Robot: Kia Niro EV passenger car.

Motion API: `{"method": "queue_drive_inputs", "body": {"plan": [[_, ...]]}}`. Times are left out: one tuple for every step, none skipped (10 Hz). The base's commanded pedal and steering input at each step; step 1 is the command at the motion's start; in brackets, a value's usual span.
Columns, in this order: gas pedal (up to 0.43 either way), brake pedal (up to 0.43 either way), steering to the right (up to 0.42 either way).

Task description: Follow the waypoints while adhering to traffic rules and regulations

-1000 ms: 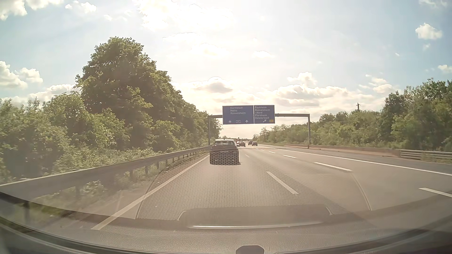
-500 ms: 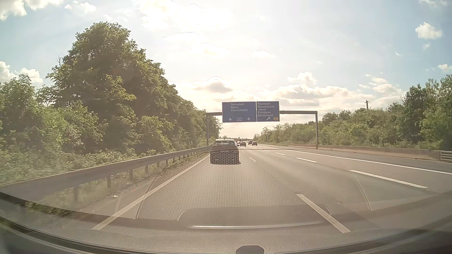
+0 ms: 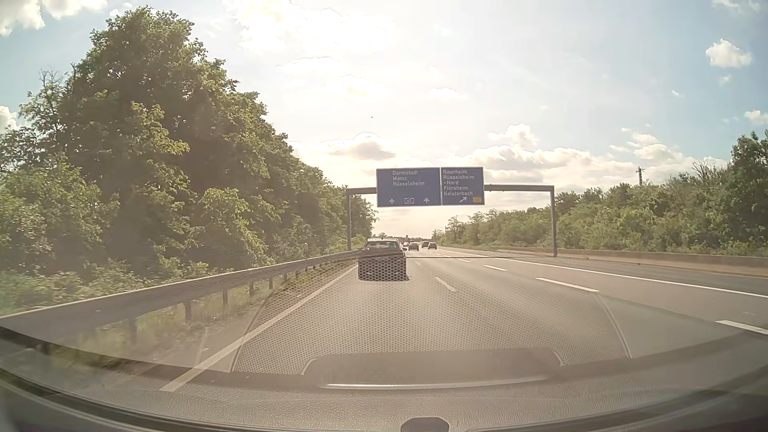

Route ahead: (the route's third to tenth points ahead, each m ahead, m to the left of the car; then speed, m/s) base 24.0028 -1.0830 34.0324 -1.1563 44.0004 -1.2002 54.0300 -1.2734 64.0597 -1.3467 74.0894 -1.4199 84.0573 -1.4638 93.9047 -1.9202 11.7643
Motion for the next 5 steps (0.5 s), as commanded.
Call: {"method": "queue_drive_inputs", "body": {"plan": [[0.067, 0.000, -0.003], [0.067, 0.000, -0.003], [0.067, 0.000, -0.003], [0.067, 0.000, -0.003], [0.067, 0.000, -0.003]]}}
